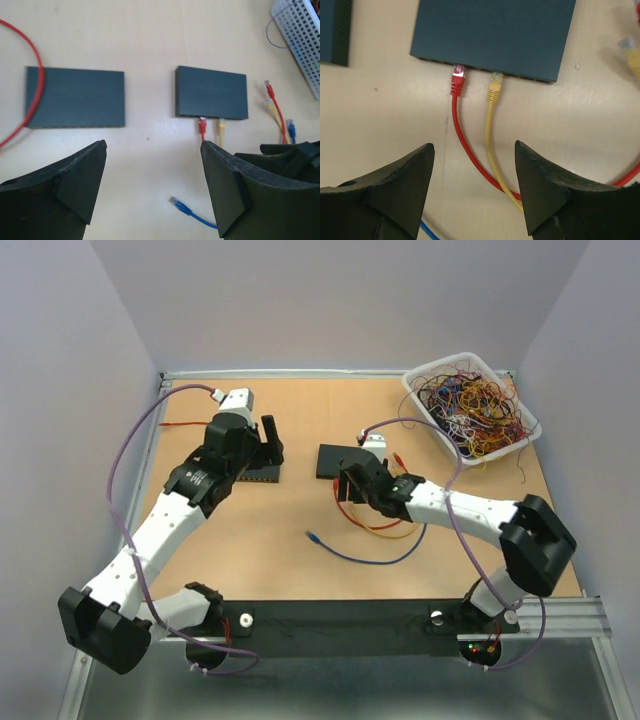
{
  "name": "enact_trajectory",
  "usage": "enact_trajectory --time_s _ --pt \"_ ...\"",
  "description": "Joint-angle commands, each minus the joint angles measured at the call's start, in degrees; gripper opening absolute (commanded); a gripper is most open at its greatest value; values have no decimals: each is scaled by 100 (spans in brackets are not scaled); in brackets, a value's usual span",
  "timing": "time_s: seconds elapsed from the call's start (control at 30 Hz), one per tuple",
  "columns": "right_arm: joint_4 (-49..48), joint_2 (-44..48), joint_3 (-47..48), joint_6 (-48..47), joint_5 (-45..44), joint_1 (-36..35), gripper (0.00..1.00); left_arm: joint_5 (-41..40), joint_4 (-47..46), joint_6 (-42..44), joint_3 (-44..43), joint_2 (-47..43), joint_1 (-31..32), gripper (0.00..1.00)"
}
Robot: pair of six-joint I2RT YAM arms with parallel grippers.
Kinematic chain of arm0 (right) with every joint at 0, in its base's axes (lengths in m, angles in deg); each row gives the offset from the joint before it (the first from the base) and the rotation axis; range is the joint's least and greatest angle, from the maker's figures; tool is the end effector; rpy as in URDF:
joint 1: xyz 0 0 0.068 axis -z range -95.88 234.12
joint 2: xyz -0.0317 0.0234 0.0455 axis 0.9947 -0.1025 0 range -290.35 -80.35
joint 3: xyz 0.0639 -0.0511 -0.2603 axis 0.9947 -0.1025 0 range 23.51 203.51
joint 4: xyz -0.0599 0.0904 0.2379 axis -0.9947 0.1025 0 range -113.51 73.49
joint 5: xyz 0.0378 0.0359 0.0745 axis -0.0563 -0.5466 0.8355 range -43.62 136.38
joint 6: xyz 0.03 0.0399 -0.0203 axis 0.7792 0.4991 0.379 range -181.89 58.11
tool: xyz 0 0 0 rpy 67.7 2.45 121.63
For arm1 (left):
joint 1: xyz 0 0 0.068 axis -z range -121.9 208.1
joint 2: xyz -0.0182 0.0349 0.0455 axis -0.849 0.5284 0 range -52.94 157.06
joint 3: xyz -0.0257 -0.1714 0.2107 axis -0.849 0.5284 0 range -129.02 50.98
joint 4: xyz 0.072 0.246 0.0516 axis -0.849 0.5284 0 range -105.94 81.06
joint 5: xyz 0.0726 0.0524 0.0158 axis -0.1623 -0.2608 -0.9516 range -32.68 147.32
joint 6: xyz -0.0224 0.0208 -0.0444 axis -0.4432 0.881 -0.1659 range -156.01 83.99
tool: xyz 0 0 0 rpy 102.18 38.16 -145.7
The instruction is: Insert the plug into the switch port
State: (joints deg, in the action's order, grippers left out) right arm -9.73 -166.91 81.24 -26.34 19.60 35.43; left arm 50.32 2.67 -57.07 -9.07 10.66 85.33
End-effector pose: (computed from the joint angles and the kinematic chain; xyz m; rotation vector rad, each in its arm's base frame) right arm 0.2270 0.2341 0.2399 -0.0235 2.2322 0.2615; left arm 0.2262 -0.1114 0.3535 0.0250 1.9795 -0.4338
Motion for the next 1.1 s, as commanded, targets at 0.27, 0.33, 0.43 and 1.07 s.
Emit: enact_trajectory --time_s 0.27,0.33,0.43,1.07 --pt "-77 -1248 695 330 288 430 72 -1321 117 1069 696 -1392 -138 90" --pt "-77 -1468 827 312 323 474 69 -1504 38 1008 871 -1665 -147 93" --pt "-69 -1757 985 268 341 483 66 -1681 -59 920 1030 -1850 -164 96" --pt "-60 -2804 1644 154 200 676 26 -1611 -297 770 1470 -1684 -217 95"
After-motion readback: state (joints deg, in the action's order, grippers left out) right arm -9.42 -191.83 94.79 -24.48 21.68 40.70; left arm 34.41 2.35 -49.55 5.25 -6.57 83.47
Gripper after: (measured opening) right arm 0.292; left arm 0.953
